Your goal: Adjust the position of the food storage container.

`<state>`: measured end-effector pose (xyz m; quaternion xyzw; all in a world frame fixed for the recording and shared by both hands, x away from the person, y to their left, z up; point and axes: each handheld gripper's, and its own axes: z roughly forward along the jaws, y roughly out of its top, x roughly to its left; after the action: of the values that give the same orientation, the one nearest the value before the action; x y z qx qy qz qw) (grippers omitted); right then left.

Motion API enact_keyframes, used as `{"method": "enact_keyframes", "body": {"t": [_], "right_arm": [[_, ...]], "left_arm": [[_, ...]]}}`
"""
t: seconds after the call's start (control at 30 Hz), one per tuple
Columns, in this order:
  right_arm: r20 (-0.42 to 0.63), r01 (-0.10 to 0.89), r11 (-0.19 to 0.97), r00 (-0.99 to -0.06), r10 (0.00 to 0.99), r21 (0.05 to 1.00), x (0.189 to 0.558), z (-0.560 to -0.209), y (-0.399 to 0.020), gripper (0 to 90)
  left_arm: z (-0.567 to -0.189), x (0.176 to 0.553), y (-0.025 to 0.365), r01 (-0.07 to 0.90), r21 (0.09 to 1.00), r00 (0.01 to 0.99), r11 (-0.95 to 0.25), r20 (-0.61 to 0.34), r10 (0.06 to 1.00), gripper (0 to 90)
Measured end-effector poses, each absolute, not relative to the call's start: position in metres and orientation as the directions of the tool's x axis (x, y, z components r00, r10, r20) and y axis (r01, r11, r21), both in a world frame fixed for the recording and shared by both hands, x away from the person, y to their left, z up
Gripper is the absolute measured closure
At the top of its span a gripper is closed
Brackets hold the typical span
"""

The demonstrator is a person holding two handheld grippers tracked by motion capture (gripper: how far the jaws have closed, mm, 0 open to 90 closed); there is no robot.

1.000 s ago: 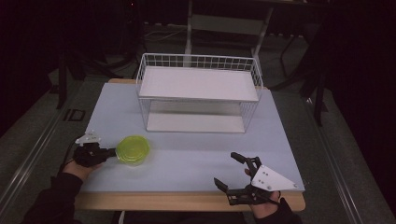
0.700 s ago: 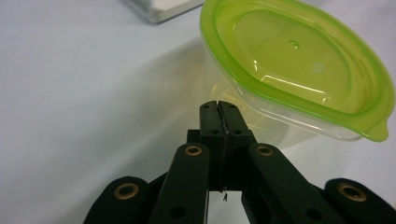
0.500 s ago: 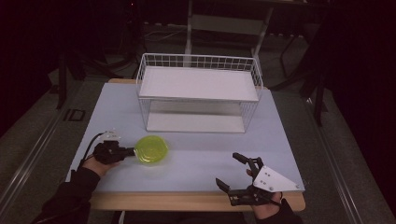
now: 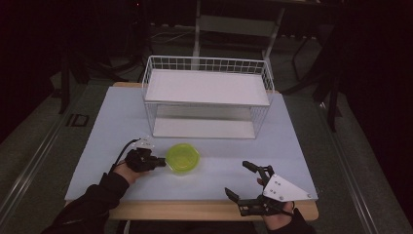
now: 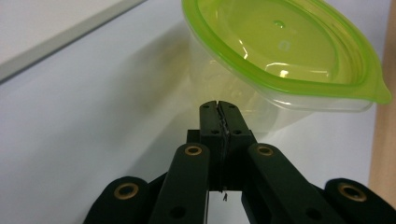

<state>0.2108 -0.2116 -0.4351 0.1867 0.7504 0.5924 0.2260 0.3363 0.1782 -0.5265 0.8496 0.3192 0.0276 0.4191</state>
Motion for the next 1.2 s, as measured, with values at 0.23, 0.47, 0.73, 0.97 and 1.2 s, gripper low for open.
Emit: {"method": "enact_keyframes", "body": {"t": [0.23, 0.47, 0.73, 0.97, 1.2], "right_arm": [[-0.117, 0.014, 0.229, -0.828, 0.548, 0.973, 0.211, -0.435, -0.213, 10.7], [-0.121, 0.014, 0.236, -0.829, 0.546, 0.972, 0.21, -0.435, -0.212, 10.7], [-0.123, 0.013, 0.239, -0.828, 0.546, 0.971, 0.21, -0.435, -0.211, 10.7], [-0.122, 0.014, 0.239, -0.83, 0.545, 0.971, 0.209, -0.435, -0.212, 10.7], [-0.117, 0.019, 0.236, -0.827, 0.55, 0.972, 0.211, -0.435, -0.214, 10.7]], "left_arm": [[-0.525, 0.335, 0.172, 0.509, 0.733, 0.806, -0.451, -0.221, 0.549, 90.0], [-0.522, 0.335, 0.177, 0.511, 0.756, 0.788, -0.409, -0.222, 0.575, 90.0], [-0.525, 0.334, 0.164, 0.522, 0.743, 0.8, -0.419, -0.258, 0.541, 90.0], [-0.527, 0.329, 0.148, 0.522, 0.73, 0.814, -0.442, -0.272, 0.513, 90.0], [-0.528, 0.32, 0.136, 0.506, 0.727, 0.839, -0.465, -0.289, 0.461, 89.9]]}}
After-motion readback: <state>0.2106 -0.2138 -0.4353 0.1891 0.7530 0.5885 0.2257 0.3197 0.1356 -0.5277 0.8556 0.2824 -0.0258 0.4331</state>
